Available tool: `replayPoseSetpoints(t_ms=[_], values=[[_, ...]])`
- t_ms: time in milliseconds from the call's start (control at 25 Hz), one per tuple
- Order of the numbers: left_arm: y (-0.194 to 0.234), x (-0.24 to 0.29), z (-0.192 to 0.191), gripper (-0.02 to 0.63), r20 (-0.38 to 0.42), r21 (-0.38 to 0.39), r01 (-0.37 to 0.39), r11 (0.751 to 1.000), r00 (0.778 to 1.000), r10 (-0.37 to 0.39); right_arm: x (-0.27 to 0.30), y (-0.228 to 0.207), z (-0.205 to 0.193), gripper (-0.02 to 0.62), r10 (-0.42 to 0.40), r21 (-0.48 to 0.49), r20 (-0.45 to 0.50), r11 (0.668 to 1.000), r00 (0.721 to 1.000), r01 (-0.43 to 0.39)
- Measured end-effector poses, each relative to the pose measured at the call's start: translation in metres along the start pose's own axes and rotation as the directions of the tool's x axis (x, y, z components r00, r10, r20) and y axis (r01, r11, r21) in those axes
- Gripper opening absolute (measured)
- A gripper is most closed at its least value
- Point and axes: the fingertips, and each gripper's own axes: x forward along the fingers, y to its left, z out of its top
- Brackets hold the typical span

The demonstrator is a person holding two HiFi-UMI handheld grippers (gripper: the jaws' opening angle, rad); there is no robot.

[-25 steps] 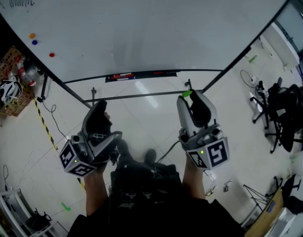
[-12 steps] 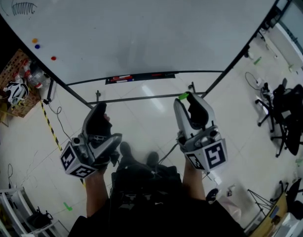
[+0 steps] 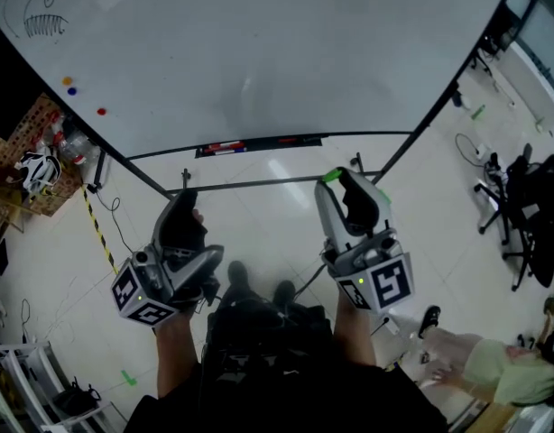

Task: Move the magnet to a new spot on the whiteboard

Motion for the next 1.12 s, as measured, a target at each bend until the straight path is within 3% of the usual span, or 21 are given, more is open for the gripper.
replayPoseSetpoints(t_ms=[480, 1120], values=[[0.035, 0.006, 0.007, 0.414, 0.006, -0.03, 0.028, 0.999, 1.0, -0.028, 0.027, -0.013, -0.019, 0.147, -0.057, -0.056, -0.049, 0.997, 0.997, 0.054], [0.183, -0.025, 0.07, 0.414, 0.077, -0.08, 0.055, 0.995, 0.996, -0.049, 0.181, 0.006, -0.07, 0.147, -0.121, -0.228, -0.15, 0.97, 0.981, 0.085]])
